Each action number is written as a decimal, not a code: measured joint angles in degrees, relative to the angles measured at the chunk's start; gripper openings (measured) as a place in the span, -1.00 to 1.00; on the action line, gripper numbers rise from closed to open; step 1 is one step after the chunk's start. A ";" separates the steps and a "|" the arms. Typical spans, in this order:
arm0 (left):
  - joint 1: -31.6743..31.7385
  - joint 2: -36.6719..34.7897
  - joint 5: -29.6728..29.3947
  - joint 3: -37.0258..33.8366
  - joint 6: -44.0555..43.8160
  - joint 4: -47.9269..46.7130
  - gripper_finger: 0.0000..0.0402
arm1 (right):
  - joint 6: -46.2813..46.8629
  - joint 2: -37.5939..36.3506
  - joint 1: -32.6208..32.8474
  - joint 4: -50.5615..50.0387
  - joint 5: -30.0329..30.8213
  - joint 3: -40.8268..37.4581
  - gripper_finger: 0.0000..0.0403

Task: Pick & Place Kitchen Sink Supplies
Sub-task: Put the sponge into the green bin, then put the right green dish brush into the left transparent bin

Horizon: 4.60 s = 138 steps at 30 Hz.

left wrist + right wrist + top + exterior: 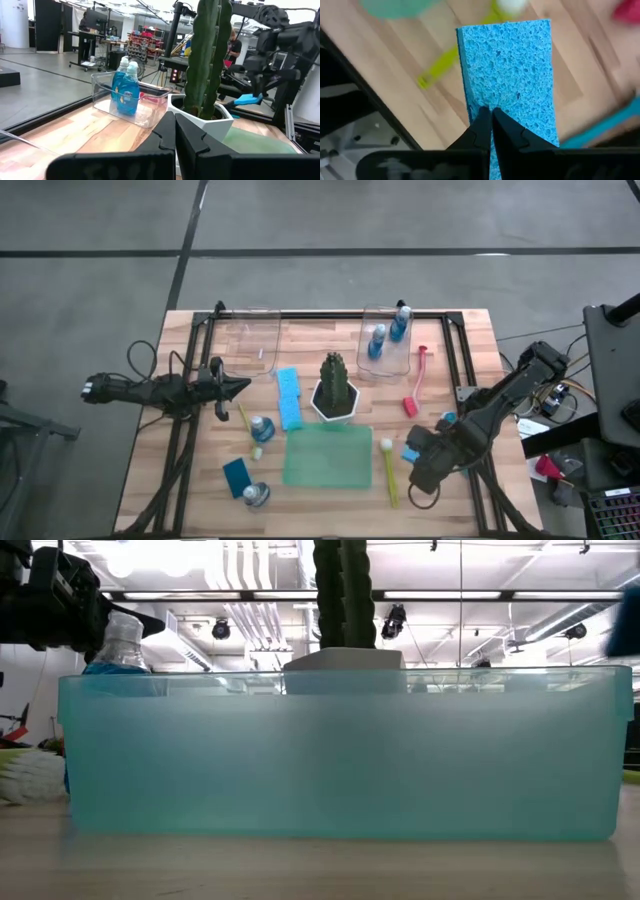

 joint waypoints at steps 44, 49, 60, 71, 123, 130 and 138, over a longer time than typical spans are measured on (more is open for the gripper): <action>-0.02 0.04 0.01 0.00 0.01 0.15 -1.00 | -33.25 58.22 -14.09 -11.57 15.16 64.45 -0.96; -0.02 0.07 0.00 -0.02 0.02 0.26 -1.00 | -35.06 59.04 -14.41 -11.38 15.19 64.44 -0.96; -0.01 0.07 0.00 -0.02 0.02 0.35 -1.00 | -41.23 59.05 -14.75 -7.58 15.20 62.81 -0.96; 0.00 0.07 0.00 -0.02 0.00 0.37 -1.00 | -40.70 59.08 -14.73 -6.82 14.74 59.66 -0.96; -0.02 0.07 0.02 -0.02 0.00 0.39 -1.00 | -17.90 46.21 -12.45 -7.06 12.12 59.90 -0.61; -0.01 0.06 0.01 -0.02 0.01 0.40 -1.00 | -12.94 43.23 -10.64 -7.79 12.19 59.87 -0.51; -0.02 0.07 0.00 -0.02 0.02 0.39 -1.00 | 3.06 40.72 -5.26 -22.42 16.65 59.87 -0.43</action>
